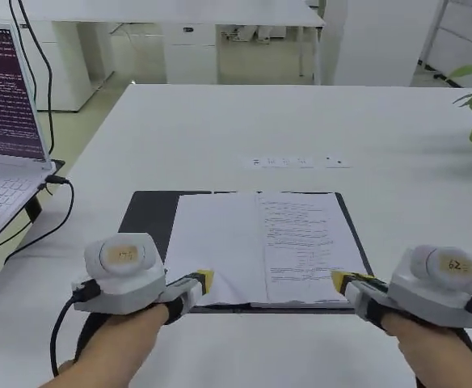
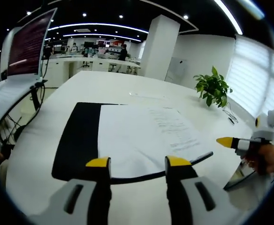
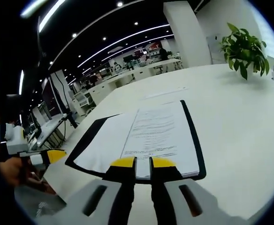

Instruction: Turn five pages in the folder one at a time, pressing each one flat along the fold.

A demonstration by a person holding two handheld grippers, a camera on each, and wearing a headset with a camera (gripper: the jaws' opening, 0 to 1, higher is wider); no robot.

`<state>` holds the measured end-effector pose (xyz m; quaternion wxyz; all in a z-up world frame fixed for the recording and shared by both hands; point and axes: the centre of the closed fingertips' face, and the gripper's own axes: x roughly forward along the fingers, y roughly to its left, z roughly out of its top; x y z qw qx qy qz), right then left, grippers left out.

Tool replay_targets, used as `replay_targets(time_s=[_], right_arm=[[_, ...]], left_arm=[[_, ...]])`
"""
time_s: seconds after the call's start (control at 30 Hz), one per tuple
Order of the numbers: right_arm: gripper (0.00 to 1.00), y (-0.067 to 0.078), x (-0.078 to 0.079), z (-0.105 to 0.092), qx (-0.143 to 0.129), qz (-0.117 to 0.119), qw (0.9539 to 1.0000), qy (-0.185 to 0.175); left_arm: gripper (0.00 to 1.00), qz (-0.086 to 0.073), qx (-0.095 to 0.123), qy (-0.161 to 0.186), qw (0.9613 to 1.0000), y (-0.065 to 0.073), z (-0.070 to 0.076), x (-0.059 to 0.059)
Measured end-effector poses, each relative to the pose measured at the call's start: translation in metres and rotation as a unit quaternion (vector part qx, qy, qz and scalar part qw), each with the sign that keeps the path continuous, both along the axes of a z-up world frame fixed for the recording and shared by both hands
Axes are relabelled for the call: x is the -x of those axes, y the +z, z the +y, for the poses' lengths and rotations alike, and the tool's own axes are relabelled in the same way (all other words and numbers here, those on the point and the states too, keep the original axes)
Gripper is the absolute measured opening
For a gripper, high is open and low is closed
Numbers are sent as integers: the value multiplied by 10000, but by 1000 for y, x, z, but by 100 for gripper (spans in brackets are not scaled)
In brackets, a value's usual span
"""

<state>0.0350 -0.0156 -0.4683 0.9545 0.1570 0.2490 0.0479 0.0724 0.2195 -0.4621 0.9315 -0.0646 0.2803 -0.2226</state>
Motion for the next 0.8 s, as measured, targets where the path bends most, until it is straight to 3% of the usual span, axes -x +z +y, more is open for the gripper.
replay_targets(time_s=[0.4,0.47,0.57,0.7,0.8], right_arm=[[41,15,10,-19,424,-88,9988,211],[47,21,11,-25,543,-200,9980,241],[55,27,13,-32,613,-269,9975,239],[64,34,17,-45,610,-337,9973,230],[76,41,19,-50,492,-462,9975,233]], left_arm=[[64,-234,-377,-61,9990,15,29,18],[68,-295,-450,-40,9985,18,35,19],[73,-322,-366,-12,9988,25,40,20],[76,-319,-443,-76,9985,27,46,24],[80,-306,-500,-117,9982,27,51,27]])
